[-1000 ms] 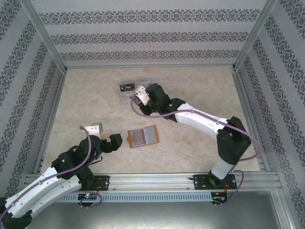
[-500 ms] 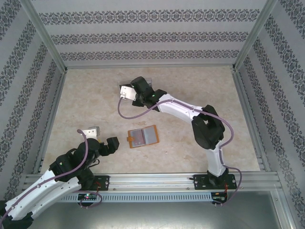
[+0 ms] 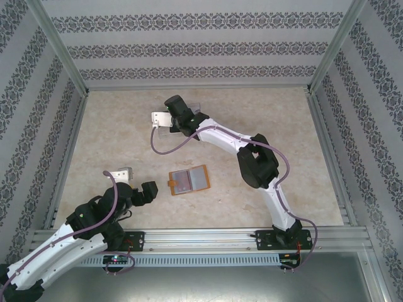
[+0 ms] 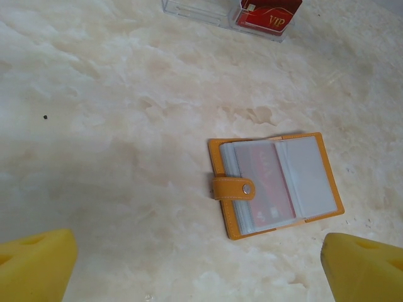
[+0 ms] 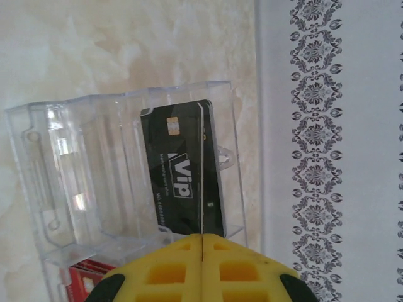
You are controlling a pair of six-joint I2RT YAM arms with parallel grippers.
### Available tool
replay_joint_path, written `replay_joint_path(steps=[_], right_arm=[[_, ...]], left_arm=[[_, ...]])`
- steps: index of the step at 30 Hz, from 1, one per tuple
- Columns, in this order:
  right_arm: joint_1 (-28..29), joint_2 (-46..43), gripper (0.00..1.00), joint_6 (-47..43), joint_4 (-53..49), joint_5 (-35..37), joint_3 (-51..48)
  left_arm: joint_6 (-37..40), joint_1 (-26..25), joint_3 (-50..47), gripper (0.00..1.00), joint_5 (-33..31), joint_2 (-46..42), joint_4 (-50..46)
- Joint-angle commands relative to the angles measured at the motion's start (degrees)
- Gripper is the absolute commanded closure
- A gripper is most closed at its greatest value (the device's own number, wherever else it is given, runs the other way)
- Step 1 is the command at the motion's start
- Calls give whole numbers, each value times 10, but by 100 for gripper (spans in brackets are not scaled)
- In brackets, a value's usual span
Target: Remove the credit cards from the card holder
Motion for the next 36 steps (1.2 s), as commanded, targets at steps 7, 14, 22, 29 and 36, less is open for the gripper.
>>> replay_joint_path(steps=[7,14,22,29,36], right_arm=[[-9,45,100,-22,-12,7,46],[-10,57,100,-16,-7,14,49],[-10,85,85,2,19,50,80],[-13,90,80,29,67,95,92],[-16,71,71,75,67,98,87]], left_arm=[[-3,7,-3,0,-11,-1,-22],[-2,7,-4,0,-12,0,-22],[-3,7,-5,0,-12,0,-21],[1,7,-6,0,-11,0,-18],[1,7,-7,0,-6,0,-17]])
